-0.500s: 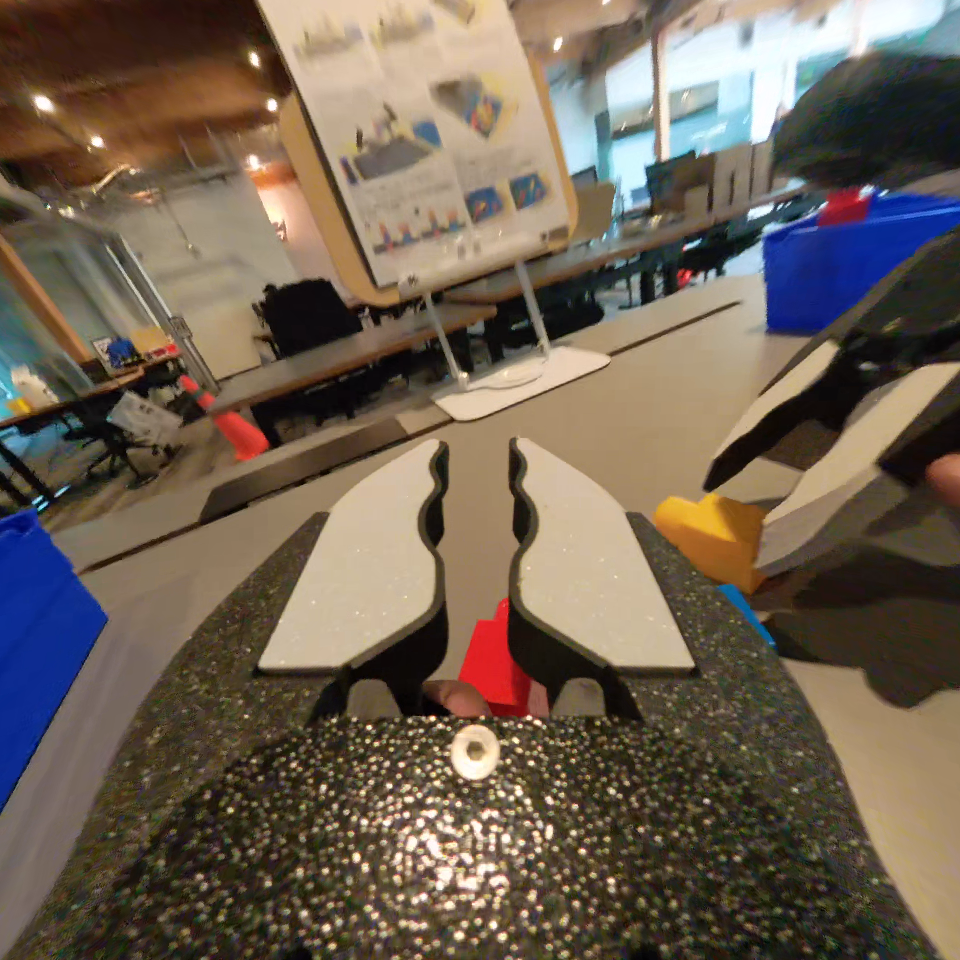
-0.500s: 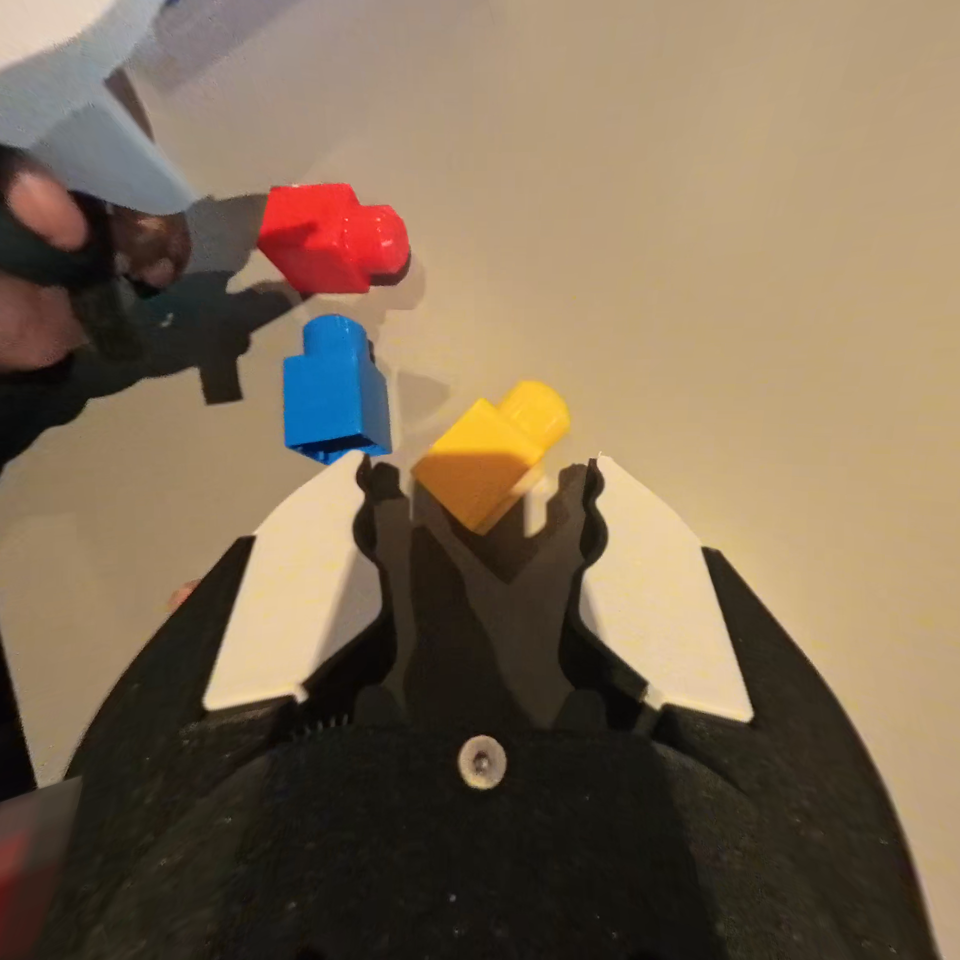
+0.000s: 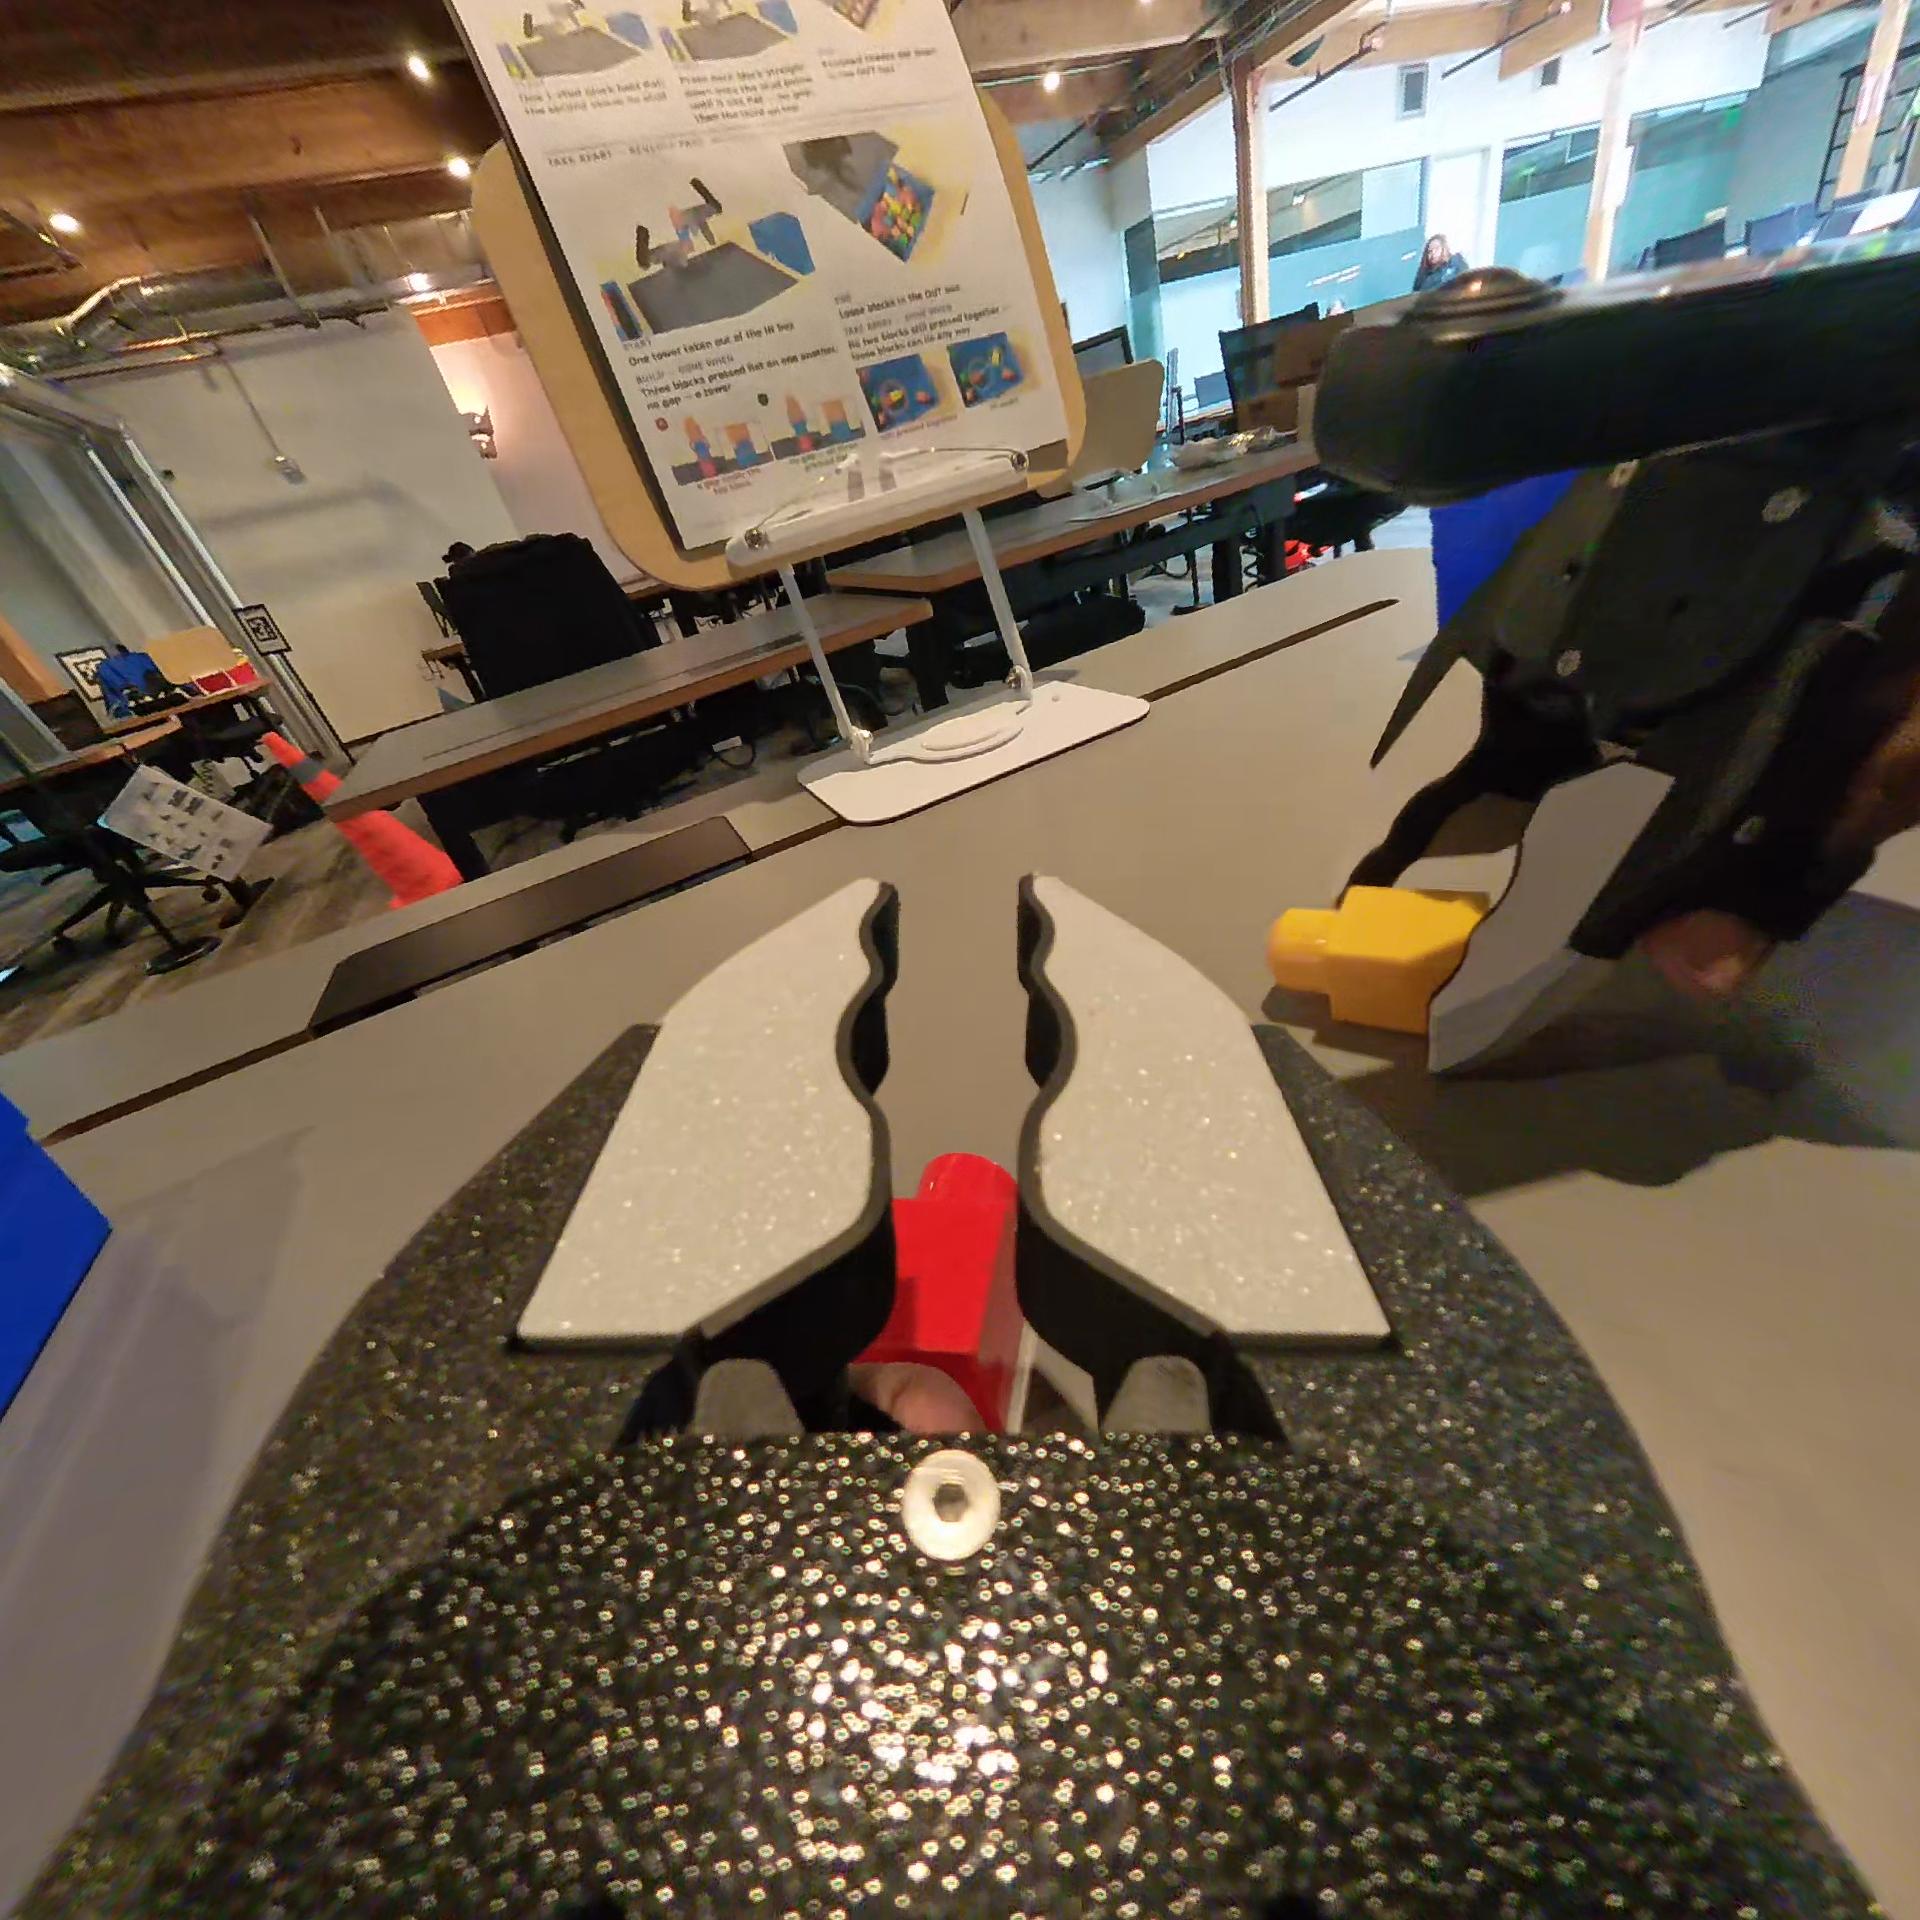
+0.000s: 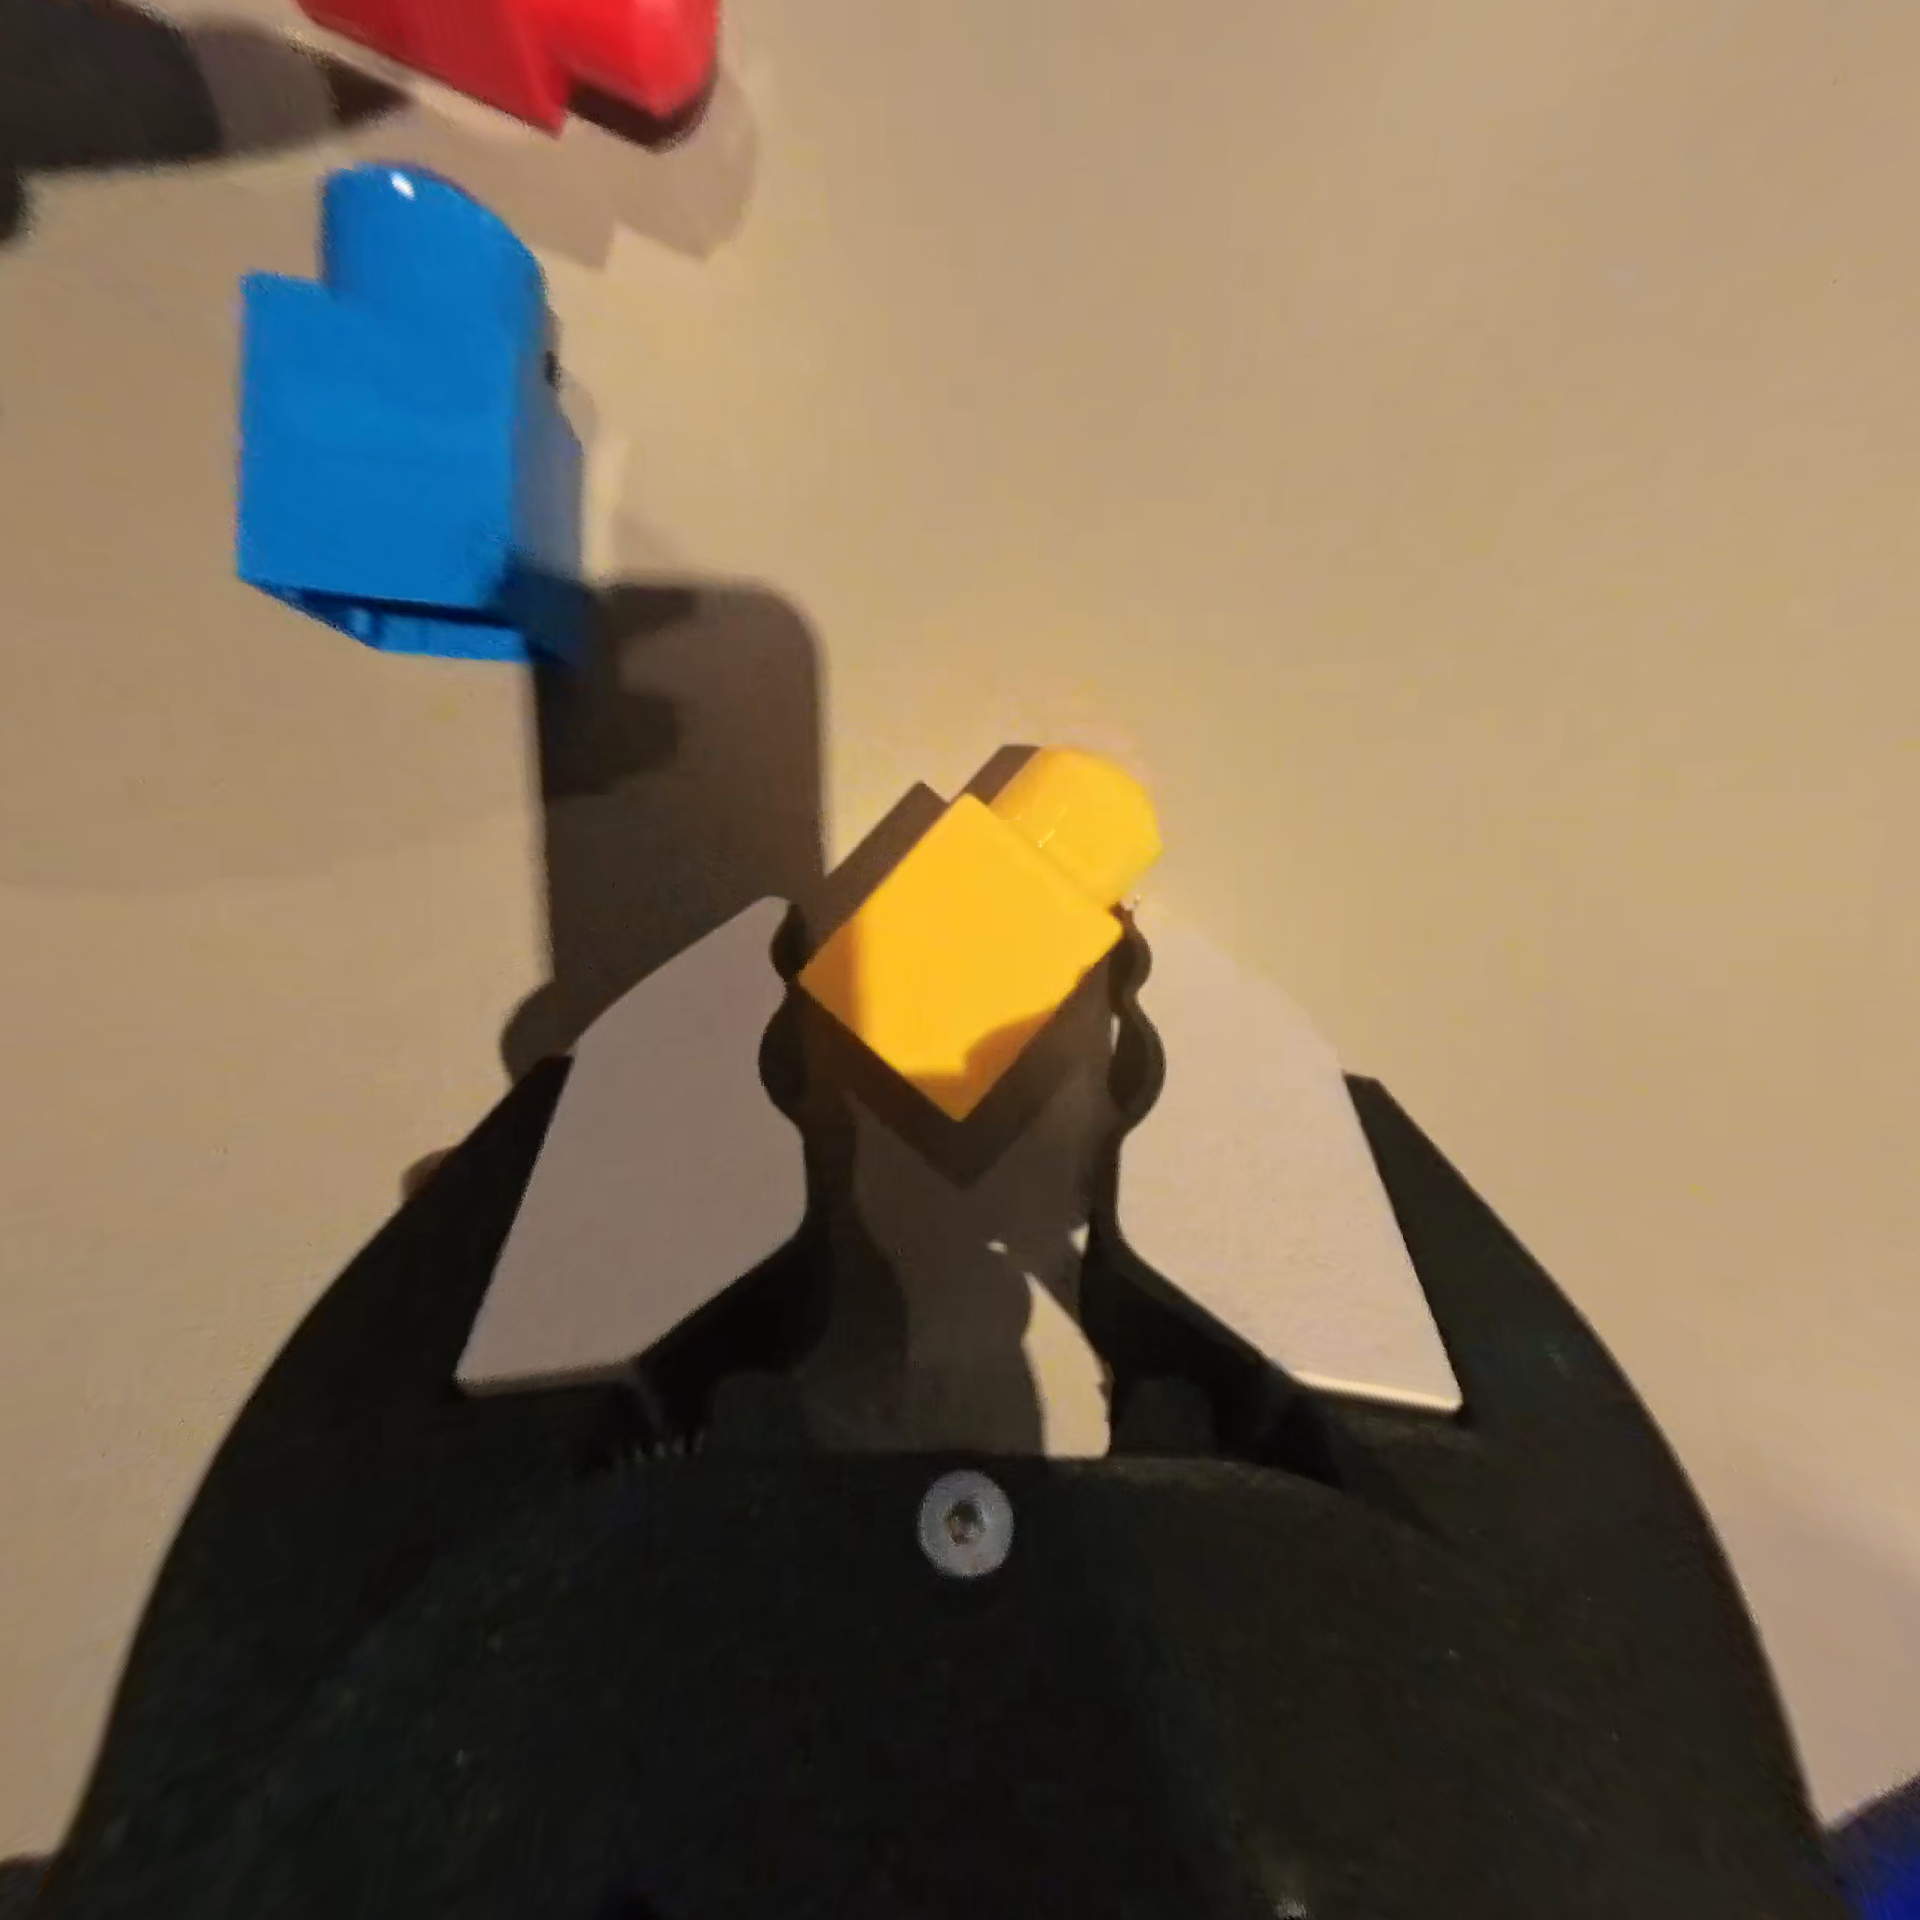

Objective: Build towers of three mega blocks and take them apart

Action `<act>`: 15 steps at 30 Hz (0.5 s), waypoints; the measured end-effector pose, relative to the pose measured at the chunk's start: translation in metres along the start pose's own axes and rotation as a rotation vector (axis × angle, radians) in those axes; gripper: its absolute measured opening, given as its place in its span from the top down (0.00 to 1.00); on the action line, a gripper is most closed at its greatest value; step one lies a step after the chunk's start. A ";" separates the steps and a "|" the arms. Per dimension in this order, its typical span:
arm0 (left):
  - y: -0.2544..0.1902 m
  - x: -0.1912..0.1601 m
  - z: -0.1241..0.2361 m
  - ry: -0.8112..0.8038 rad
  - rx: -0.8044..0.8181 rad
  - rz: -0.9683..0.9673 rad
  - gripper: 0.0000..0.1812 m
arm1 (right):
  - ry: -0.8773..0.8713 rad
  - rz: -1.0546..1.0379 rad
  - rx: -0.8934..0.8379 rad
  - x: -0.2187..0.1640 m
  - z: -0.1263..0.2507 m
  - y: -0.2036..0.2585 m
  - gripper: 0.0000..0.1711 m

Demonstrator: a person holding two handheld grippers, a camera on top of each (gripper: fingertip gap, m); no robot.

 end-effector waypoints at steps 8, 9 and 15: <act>-0.002 0.001 0.001 0.025 0.027 -0.072 0.88 | -0.036 -0.258 -0.051 0.008 0.015 -0.011 0.66; -0.002 0.000 0.001 0.028 0.030 -0.079 0.88 | 0.002 -0.267 -0.085 0.007 0.014 -0.012 0.67; -0.004 0.000 0.001 0.039 0.038 -0.105 0.89 | 0.140 -0.239 -0.065 0.002 0.002 -0.004 0.76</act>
Point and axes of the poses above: each gripper's, where its closed fingertips meet, z back along the fingers, x out of its top, y = z × x across the jaws, the point moved 10 cm from there along z, back along the fingers, and after that the axes turned 10 degrees about -z, right-handed, at the moved point
